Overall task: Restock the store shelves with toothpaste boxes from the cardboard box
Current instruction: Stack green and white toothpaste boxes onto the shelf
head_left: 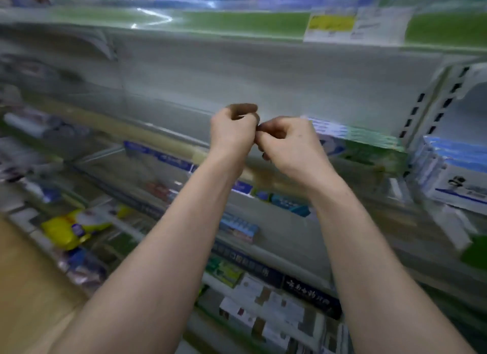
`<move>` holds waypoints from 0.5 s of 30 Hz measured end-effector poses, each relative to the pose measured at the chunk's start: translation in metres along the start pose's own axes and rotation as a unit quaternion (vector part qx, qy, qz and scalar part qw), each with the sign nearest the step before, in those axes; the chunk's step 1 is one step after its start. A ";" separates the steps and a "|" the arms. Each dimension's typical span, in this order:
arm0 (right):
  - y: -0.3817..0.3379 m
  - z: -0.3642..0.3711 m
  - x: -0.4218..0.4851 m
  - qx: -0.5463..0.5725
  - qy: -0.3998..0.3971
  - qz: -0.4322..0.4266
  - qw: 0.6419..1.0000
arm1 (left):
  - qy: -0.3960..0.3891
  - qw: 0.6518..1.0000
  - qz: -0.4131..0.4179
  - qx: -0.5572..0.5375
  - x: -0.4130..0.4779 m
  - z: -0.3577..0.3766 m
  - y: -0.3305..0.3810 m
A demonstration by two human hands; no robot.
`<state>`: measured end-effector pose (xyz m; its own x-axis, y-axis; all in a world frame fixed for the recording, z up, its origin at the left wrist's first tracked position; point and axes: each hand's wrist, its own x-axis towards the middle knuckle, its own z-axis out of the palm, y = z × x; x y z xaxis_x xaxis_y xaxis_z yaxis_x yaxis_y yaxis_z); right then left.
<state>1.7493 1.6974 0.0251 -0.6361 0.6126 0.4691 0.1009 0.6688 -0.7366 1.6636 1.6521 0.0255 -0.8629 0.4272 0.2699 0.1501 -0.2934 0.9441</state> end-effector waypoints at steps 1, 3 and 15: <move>0.000 0.015 -0.007 0.037 -0.014 -0.005 0.999 | 0.028 0.999 -0.004 -0.028 -0.008 -0.015 -0.003; 0.000 0.046 -0.022 0.107 -0.042 -0.007 0.993 | 0.080 0.994 -0.028 -0.062 -0.023 -0.049 -0.011; -0.035 0.199 -0.143 0.165 -0.312 0.021 0.935 | 0.331 0.930 -0.159 -0.035 -0.127 -0.238 -0.072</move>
<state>1.6845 1.5028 -0.1130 -0.9700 0.2017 0.1357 -0.0394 0.4204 -0.9065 1.6477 1.4157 -0.1216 -0.9699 -0.1105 -0.2171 -0.1745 -0.3071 0.9356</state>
